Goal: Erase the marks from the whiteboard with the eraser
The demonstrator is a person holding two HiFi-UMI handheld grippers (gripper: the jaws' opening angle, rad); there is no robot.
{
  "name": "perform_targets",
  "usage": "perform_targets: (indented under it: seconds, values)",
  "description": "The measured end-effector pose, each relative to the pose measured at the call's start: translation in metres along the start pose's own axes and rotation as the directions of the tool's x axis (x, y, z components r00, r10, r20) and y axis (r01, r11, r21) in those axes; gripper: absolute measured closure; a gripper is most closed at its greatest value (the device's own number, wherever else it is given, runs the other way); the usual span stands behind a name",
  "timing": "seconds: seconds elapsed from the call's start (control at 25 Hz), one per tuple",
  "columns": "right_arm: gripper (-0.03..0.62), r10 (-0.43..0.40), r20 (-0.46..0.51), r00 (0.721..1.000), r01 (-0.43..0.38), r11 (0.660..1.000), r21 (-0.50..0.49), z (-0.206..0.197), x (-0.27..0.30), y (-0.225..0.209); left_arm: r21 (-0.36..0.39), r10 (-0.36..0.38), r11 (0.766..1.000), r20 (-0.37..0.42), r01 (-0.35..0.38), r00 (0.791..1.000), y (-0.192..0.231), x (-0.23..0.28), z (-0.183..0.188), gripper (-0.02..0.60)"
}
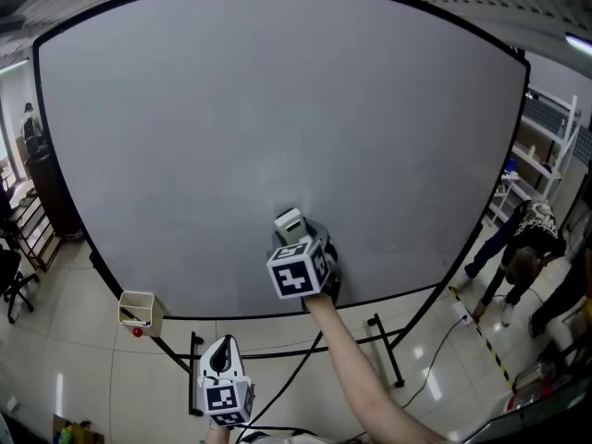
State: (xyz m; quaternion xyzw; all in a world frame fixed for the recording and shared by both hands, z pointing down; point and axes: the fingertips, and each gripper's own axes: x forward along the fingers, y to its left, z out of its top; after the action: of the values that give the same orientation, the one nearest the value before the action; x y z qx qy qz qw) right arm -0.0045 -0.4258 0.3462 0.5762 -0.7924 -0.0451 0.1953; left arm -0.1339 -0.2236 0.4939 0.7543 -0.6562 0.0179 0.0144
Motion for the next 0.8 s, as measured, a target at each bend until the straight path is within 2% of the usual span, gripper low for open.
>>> perform_targets:
  seconds: [0.08, 0.16, 0.24, 0.32, 0.4, 0.48, 0.56, 0.72, 0.8]
  values:
    - [0.316, 0.042, -0.005, 0.999, -0.042, 0.999, -0.007, -0.003, -0.002, 0.002, 0.016, -0.017, 1.000, -0.001, 0.017, 1.000, -0.005, 0.000, 0.000, 0.580]
    - [0.316, 0.029, 0.081, 0.996, -0.030, 1.000, 0.009, 0.041, -0.020, -0.024, 0.019, -0.017, 1.000, -0.004, 0.017, 1.000, -0.006, -0.001, 0.000, 0.580]
    - [0.315, -0.032, 0.206, 0.978, 0.029, 0.999, 0.017, 0.111, -0.043, -0.066, -0.004, -0.004, 1.000, 0.000, 0.004, 1.000, -0.004, 0.000, 0.003, 0.580]
    - [0.312, -0.020, 0.214, 0.977, 0.001, 0.996, 0.086, 0.150, -0.052, -0.095, -0.005, -0.005, 1.000, 0.008, 0.005, 1.000, -0.005, 0.001, 0.006, 0.580]
    - [0.309, -0.002, 0.218, 0.976, -0.034, 0.986, 0.163, 0.159, -0.055, -0.103, 0.002, -0.013, 1.000, 0.014, 0.013, 1.000, -0.008, 0.002, 0.009, 0.580]
    - [0.313, -0.049, 0.251, 0.967, 0.004, 0.984, 0.177, 0.146, -0.054, -0.094, 0.000, -0.019, 1.000, 0.013, 0.019, 1.000, -0.011, 0.001, 0.009, 0.580]
    - [0.313, -0.055, 0.225, 0.973, 0.023, 0.990, 0.142, 0.113, -0.043, -0.063, 0.008, -0.028, 1.000, 0.006, 0.028, 1.000, -0.013, 0.000, 0.007, 0.580]
    - [0.313, -0.015, 0.056, 0.998, 0.013, 0.999, 0.038, 0.016, -0.007, -0.006, 0.033, -0.034, 0.999, 0.004, 0.034, 0.999, -0.012, -0.001, 0.005, 0.580]
    - [0.313, 0.031, -0.054, 0.998, -0.030, 0.999, 0.025, -0.030, 0.009, 0.011, 0.039, -0.030, 0.999, 0.008, 0.030, 1.000, -0.010, -0.002, 0.005, 0.579]
